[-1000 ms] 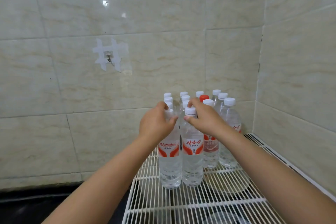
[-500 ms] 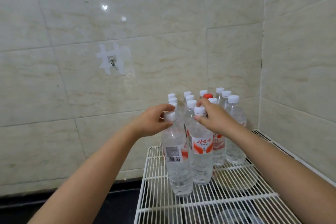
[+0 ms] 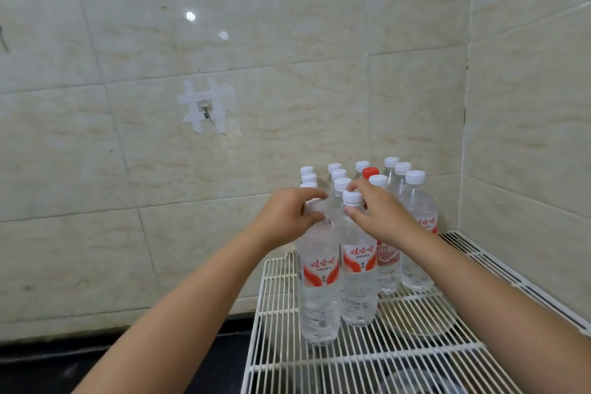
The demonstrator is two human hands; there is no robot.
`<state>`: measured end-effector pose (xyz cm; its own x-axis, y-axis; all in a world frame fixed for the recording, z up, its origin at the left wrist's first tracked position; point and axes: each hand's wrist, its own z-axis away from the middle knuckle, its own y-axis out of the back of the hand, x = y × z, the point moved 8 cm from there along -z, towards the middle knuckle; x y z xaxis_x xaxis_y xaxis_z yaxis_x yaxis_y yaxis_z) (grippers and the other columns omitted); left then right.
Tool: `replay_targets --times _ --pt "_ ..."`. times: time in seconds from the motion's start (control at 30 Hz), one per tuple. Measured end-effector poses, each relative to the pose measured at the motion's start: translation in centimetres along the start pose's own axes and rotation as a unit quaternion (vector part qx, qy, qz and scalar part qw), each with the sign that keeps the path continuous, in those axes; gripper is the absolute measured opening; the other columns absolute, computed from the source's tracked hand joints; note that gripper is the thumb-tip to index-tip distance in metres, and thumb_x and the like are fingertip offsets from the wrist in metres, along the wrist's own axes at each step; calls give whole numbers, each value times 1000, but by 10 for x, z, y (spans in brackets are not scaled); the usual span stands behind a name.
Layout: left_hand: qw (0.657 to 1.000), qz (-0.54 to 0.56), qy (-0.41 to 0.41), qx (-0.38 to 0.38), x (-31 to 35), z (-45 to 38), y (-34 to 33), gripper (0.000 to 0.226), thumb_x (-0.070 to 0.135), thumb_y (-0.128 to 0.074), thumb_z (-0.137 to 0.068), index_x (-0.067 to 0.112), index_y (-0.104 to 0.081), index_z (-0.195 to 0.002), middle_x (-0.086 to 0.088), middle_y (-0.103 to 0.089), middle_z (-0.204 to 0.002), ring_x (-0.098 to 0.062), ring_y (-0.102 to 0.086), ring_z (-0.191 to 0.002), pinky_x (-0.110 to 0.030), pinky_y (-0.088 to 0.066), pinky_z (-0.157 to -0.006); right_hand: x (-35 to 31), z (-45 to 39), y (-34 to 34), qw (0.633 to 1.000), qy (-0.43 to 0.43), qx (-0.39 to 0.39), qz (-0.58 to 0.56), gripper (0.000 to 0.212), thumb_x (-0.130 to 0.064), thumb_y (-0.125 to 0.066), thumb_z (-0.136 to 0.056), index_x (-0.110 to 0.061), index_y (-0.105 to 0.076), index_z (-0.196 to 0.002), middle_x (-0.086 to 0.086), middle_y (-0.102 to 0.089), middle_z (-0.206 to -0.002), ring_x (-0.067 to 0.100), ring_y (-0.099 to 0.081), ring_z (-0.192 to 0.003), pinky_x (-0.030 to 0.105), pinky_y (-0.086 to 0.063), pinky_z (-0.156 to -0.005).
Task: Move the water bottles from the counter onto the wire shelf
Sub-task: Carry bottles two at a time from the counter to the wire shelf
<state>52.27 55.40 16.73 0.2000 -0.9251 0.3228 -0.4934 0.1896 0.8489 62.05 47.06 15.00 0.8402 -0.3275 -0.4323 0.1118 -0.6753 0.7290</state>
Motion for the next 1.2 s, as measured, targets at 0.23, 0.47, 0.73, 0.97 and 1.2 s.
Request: replay_targets --times 0.23,0.47,0.73,0.97,1.2 --pt "1000 -4 -13 17 -15 3 -2 42 22 -60 -90 16 -51 -131 -4 -54 -133 -19 -52 -120 -21 -42 -96 -6 1 2 998 19 39 42 26 -24 -56 -88 -10 -52 -110 5 -56 -114 19 -51 -101 27 -39 -80" --pt "993 -5 82 84 -10 2 2 38 22 -57 -91 22 -55 -129 -9 -67 -117 -25 -58 -111 -28 -45 -88 -8 -6 4 998 -11 53 -33 24 -13 -63 -83 -1 -57 -103 14 -59 -107 15 -45 -85 22 -30 -73" --pt "981 61 102 151 -13 -3 -6 35 20 -55 -93 19 -56 -128 -8 -66 -120 -23 -59 -111 -26 -42 -87 4 -4 11 994 -14 95 -49 23 -15 -63 -83 -5 -60 -103 10 -61 -101 15 -47 -85 25 -35 -74" --pt "975 56 92 194 -16 3 -14 32 21 -55 -93 14 -59 -124 -7 -67 -114 -24 -60 -105 -28 -43 -84 -2 -3 4 996 11 91 -25 29 -16 -59 -87 -4 -56 -113 12 -59 -116 20 -52 -98 24 -36 -81" --pt "971 65 121 198 -22 6 -13 30 23 -57 -92 15 -59 -121 -6 -68 -113 -22 -61 -105 -27 -43 -80 -8 2 -2 995 13 96 -6 30 -15 -56 -89 -3 -53 -116 13 -57 -121 26 -53 -109 25 -38 -84"
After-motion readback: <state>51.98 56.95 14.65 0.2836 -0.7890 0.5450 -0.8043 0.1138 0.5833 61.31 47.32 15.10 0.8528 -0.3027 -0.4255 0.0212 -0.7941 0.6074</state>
